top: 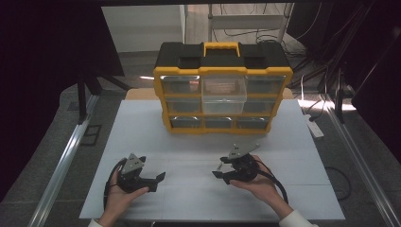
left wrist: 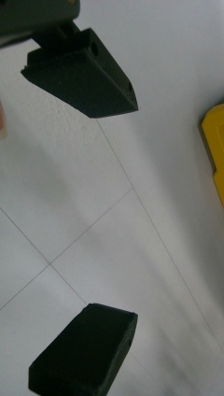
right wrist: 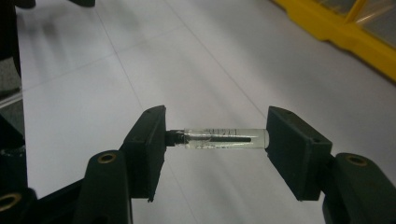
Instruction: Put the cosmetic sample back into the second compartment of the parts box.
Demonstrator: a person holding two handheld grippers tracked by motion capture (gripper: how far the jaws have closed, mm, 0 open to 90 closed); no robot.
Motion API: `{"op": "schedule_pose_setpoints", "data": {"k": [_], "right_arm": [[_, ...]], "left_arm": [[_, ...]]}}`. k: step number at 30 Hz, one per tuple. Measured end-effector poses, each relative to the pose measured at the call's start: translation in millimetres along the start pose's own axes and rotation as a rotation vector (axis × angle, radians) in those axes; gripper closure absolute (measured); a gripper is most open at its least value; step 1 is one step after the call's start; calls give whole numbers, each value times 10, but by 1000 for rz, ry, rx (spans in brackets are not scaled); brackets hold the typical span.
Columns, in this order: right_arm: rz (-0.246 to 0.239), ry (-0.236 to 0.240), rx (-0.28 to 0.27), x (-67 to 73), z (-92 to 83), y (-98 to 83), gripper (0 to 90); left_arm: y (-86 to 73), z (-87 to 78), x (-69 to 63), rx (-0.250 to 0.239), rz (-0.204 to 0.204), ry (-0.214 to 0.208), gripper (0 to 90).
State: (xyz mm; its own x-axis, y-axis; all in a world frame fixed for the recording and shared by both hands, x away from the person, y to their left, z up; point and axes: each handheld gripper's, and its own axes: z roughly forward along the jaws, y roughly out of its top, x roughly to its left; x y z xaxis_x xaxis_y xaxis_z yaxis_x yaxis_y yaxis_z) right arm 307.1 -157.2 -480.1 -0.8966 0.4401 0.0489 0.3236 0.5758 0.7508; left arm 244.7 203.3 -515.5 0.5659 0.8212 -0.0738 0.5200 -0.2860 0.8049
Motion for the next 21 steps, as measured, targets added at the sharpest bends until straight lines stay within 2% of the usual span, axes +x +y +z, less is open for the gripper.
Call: {"op": "schedule_pose_setpoints", "data": {"k": [21], "right_arm": [[39, -60, -164, 6, -269, 7, 402]], "left_arm": [[7, 22, -8, -1, 6, -3, 37]]}}
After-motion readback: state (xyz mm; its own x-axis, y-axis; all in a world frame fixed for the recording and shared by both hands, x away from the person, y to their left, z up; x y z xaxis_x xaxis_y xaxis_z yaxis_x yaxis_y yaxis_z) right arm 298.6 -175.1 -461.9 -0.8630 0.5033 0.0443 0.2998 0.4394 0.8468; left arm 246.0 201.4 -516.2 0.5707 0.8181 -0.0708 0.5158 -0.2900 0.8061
